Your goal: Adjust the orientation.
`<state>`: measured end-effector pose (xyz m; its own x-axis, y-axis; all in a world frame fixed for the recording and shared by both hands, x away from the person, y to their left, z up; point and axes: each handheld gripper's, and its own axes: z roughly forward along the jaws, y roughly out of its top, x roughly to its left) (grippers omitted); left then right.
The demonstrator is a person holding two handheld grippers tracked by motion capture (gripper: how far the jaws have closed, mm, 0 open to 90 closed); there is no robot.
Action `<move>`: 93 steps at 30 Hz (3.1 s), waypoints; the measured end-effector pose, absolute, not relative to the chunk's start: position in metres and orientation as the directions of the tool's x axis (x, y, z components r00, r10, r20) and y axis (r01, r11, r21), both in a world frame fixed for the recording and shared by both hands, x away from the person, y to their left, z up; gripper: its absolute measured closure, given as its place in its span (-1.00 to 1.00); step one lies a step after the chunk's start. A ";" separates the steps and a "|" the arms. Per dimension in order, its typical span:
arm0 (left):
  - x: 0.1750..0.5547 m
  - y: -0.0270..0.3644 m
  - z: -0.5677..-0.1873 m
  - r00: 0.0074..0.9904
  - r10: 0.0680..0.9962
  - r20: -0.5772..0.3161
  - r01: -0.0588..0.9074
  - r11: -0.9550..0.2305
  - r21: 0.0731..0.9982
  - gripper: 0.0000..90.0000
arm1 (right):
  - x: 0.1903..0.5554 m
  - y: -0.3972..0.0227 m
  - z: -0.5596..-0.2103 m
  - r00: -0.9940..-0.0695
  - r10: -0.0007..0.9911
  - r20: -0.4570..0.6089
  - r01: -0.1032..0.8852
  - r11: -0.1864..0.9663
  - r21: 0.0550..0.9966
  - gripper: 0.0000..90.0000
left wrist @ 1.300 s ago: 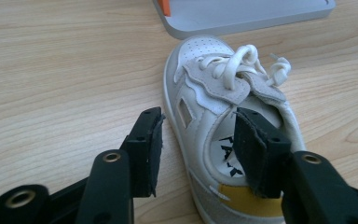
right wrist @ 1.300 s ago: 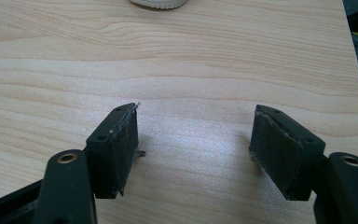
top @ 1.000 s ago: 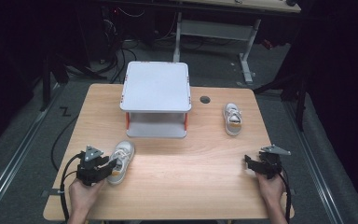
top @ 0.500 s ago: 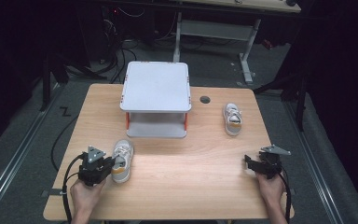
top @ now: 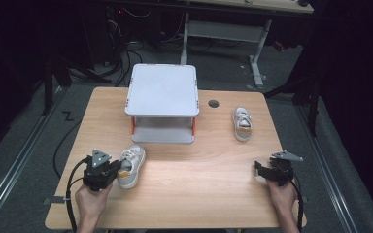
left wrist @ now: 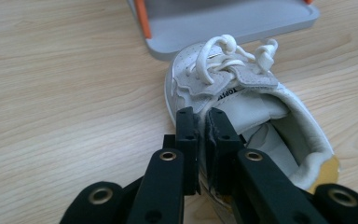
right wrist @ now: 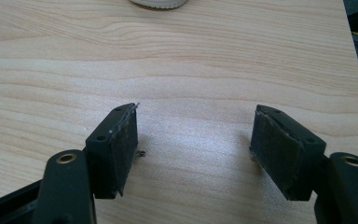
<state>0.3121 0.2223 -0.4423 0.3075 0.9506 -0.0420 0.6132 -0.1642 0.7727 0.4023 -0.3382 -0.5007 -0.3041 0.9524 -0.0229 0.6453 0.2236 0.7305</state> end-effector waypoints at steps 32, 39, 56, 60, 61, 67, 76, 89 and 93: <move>0.351 0.093 -0.424 0.525 0.851 -0.001 0.564 -0.347 0.749 0.87 | 0.402 -0.338 -0.501 -0.309 0.951 -0.020 0.647 0.226 0.728 -0.32; 0.362 0.064 -0.433 0.550 0.835 0.026 0.565 -0.395 0.724 0.87 | 0.402 -0.338 -0.501 -0.312 0.950 -0.020 0.646 0.227 0.728 -0.32; 0.367 0.028 -0.442 0.569 0.822 -0.010 0.593 -0.402 0.698 0.78 | 0.402 -0.337 -0.501 -0.315 0.949 -0.018 0.647 0.229 0.728 -0.33; 0.367 0.027 -0.443 0.592 0.805 -0.040 0.599 -0.407 0.689 0.75 | 0.402 -0.337 -0.501 -0.314 0.949 -0.018 0.647 0.228 0.728 -0.33; 0.367 0.027 -0.443 0.595 0.803 -0.045 0.600 -0.406 0.689 0.75 | 0.402 -0.337 -0.501 -0.314 0.949 -0.018 0.647 0.228 0.728 -0.33; 0.368 0.027 -0.444 0.597 0.800 -0.062 0.603 -0.397 0.692 0.73 | 0.402 -0.337 -0.501 -0.315 0.949 -0.018 0.647 0.228 0.728 -0.33; 0.368 0.031 -0.445 0.605 0.790 -0.094 0.608 -0.383 0.695 0.64 | 0.402 -0.337 -0.501 -0.315 0.949 -0.018 0.647 0.229 0.728 -0.33; 0.362 0.045 -0.435 0.600 0.787 -0.148 0.587 -0.306 0.750 0.16 | 0.402 -0.337 -0.501 -0.313 0.950 -0.018 0.647 0.227 0.728 -0.33; 0.361 0.053 -0.432 0.585 0.795 -0.159 0.578 -0.271 0.769 0.09 | 0.402 -0.337 -0.501 -0.313 0.950 -0.017 0.648 0.226 0.728 -0.33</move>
<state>0.3613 0.0527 -0.4320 0.5849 0.7953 -0.1592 0.5784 -0.2714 0.7693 0.4017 -0.3370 -0.5007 -0.3128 0.9497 -0.0172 0.6476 0.2265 0.7275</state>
